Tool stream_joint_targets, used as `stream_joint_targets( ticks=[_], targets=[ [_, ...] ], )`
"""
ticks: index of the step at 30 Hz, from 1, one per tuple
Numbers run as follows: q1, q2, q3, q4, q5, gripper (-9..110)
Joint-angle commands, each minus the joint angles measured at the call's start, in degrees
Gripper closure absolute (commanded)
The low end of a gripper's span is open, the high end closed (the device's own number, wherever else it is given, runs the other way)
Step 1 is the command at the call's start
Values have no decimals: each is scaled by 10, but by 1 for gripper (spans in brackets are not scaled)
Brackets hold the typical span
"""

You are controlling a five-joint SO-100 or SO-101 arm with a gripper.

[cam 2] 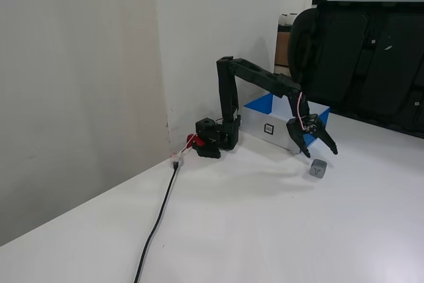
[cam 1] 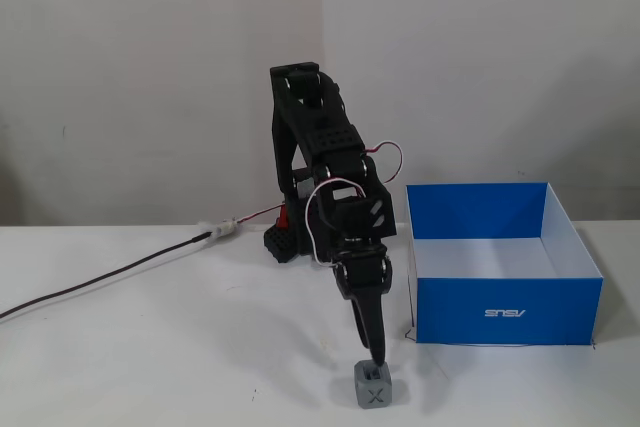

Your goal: Pick the gray block and keep it in the box.

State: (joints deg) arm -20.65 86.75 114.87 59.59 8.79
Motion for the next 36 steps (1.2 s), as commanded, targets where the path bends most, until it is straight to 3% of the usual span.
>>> stream_joint_targets(
  ticks=[1,13,15,18,22,32,36],
  targets=[
    [5,-11,-63,4,5,71],
    [21,-109,-99,23,-3,71],
    [21,-115,-102,13,-11,75],
    [21,-117,-111,11,-13,98],
    [23,-116,-123,14,-13,101],
    [46,182,-98,123,-9,101],
    [9,265,-93,169,-13,101]
  ],
)
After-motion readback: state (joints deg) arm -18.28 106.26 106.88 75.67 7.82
